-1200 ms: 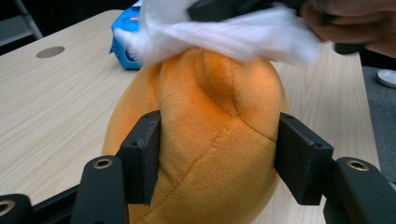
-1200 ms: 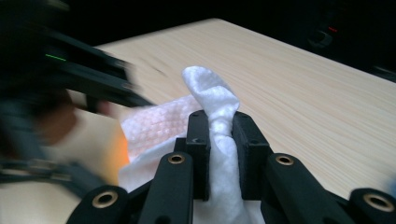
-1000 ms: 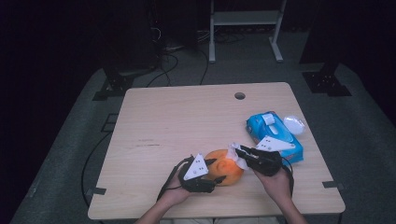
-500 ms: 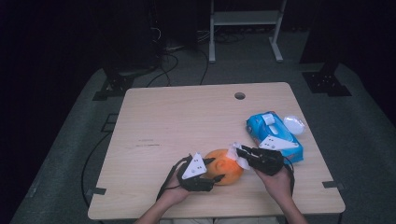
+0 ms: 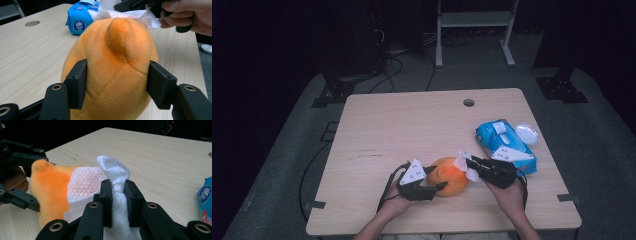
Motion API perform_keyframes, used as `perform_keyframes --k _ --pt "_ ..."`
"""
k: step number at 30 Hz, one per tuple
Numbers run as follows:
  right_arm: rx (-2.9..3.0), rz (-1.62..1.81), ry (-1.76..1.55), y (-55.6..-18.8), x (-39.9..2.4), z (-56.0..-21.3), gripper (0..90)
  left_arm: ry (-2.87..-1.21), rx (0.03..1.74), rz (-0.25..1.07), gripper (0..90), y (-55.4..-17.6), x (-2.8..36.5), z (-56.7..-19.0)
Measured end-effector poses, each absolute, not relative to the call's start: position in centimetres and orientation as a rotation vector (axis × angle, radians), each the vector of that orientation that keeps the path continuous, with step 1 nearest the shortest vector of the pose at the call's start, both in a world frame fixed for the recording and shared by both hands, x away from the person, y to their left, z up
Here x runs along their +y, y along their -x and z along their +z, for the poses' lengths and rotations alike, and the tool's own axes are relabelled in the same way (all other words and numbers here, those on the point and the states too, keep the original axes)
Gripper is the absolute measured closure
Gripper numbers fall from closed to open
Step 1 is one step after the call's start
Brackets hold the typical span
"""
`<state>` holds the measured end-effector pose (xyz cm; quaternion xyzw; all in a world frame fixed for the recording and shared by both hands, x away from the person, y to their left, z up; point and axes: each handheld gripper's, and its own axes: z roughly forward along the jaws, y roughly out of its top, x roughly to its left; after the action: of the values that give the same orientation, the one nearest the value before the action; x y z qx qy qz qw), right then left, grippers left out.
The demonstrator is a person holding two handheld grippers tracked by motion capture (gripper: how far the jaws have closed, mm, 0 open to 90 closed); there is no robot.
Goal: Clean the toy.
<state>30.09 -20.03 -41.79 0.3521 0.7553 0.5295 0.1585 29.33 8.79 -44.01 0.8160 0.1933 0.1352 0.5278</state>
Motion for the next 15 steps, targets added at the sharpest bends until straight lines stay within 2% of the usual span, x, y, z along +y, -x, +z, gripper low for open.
perform_keyframes --k 15 --pt "2.176 1.498 -0.968 -29.8 -18.8 -41.7 77.7 -1.915 0.530 0.296 40.1 -30.2 10.1 -44.0"
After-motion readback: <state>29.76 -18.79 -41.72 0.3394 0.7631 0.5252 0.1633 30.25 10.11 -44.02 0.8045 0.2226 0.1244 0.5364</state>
